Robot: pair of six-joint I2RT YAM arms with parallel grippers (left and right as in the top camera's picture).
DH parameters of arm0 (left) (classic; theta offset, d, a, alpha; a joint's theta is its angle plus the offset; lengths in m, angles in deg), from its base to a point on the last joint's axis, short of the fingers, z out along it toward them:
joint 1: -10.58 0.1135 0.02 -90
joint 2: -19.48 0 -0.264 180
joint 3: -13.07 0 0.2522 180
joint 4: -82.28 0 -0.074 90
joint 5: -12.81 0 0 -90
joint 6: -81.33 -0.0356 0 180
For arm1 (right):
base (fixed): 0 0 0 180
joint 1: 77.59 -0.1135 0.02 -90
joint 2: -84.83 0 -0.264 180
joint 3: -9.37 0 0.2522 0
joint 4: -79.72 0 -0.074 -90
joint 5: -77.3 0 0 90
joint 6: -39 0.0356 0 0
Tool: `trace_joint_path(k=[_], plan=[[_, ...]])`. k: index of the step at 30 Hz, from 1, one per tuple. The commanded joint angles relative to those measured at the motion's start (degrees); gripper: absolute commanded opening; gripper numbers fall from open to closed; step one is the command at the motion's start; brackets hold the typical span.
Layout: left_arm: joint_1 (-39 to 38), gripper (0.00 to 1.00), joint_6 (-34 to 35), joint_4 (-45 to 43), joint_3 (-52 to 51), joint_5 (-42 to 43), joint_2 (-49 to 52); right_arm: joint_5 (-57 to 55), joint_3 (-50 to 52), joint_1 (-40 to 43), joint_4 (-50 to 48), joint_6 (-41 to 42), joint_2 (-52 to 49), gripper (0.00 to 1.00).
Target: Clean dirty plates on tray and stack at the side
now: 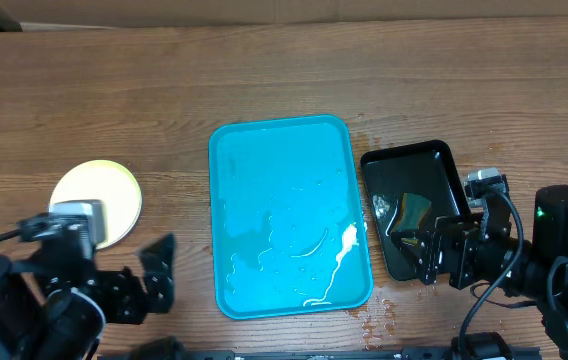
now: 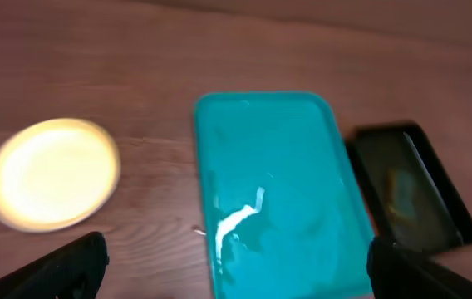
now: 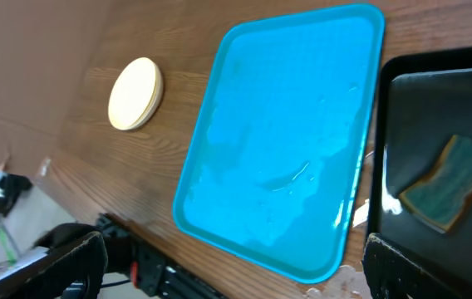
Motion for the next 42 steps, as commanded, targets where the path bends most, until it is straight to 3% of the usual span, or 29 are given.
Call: trace_joint_path(k=[1, 11, 21, 23, 28, 38, 42], plan=[[-0.2, 1.00, -9.0, -0.3, -2.3, 10.6, 0.8, -1.3, -1.6, -0.4, -0.4, -2.1, 0.2, 1.00], [-0.2, 1.00, -9.1, -1.5, -4.3, 10.5, 1.5, -1.3, -1.6, -0.4, 8.6, -2.0, 0.2, 1.00], [-0.2, 1.00, -9.1, -1.5, -4.3, 10.5, 1.5, -3.8, -1.6, -1.6, 8.9, -2.8, 0.7, 1.00], [-0.2, 1.00, -9.1, -1.5, -4.3, 10.5, 1.5, -7.6, -1.4, -1.6, 4.5, -3.0, 1.5, 1.00], [-0.2, 1.00, -9.1, -1.5, -4.3, 10.5, 1.6, -11.0, 5.9, -1.6, -18.7, -11.4, 8.9, 1.00], [-0.2, 1.00, -9.1, -1.5, -4.3, 10.5, 1.6, -11.7, 36.8, 1.8, -49.4, -13.4, 28.4, 1.00], [-0.2, 1.00, -9.1, -1.5, -4.3, 10.5, 1.6, -11.9, 46.9, 1.9, -55.3, -13.4, 36.7, 1.00]])
